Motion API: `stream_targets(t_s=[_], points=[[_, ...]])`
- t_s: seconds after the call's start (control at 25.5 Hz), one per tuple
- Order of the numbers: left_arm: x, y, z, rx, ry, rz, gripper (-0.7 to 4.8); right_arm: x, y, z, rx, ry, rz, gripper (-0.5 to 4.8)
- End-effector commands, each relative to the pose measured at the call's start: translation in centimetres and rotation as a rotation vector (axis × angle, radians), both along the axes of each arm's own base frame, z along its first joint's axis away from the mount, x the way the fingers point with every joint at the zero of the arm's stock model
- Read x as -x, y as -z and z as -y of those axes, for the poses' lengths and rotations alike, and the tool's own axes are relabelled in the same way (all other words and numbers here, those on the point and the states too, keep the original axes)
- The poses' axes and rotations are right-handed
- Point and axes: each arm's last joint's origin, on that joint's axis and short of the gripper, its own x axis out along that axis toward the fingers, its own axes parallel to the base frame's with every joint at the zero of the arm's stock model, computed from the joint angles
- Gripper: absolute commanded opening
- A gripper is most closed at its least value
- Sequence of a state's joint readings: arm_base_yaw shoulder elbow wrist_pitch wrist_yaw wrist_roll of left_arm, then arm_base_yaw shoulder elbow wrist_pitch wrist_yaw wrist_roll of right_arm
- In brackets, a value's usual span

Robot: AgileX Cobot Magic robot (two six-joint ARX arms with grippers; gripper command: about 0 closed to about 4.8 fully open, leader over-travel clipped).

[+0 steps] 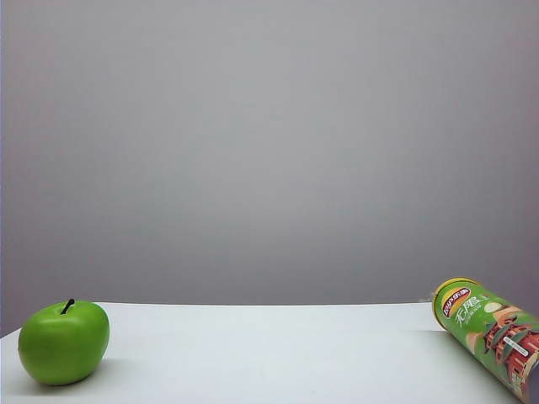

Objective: Pick up the green bucket of chips from the desk, place it near the apple, and finally stand it up.

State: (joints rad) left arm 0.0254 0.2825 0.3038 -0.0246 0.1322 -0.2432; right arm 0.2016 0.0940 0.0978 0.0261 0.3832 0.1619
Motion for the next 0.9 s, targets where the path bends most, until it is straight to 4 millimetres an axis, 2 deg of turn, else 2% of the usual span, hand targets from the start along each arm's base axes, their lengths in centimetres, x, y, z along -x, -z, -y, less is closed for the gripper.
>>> stream_targets(t_s=[0.04, 0.24, 0.35, 0.43, 0.63, 0.71, 0.75, 0.9], points=[[-2.9, -2.8, 0.0, -0.079, 0.038, -0.074, -0.05, -0.2, -1.0, 0.0, -0.006, 0.007, 0.048, -0.01], [-7.4, -6.4, 0.2, -0.133, 0.147, -0.279, -0.05, -1.2, -2.8, -0.2, 0.009, 0.008, -0.016, -0.01], [-9.8, -8.5, 0.5, -0.154, 0.196, -0.356, -0.05, -2.5, -4.5, -0.5, 0.022, 0.005, -0.069, -0.01], [-11.6, -10.5, 0.9, -0.211, 0.230, -0.377, -0.05, -5.8, -7.3, -1.3, 0.073, -0.047, -0.156, -0.01], [-12.7, -12.1, 2.0, -0.314, 0.297, -0.349, -0.05, -11.0, -10.2, -2.4, 0.133, -0.097, -0.266, -0.01], [-12.8, -12.4, 2.3, -0.353, 0.337, -0.345, -0.05, -12.9, -10.9, -2.8, 0.138, -0.104, -0.306, -0.01], [-12.8, -12.4, 2.7, -0.362, 0.405, -0.356, -0.05, -15.1, -11.5, -3.2, 0.145, -0.131, -0.361, 0.00], [-13.3, -11.9, 3.5, -0.352, 0.550, -0.422, -0.05, -19.2, -11.6, -3.8, 0.223, -0.195, -0.483, 0.00]])
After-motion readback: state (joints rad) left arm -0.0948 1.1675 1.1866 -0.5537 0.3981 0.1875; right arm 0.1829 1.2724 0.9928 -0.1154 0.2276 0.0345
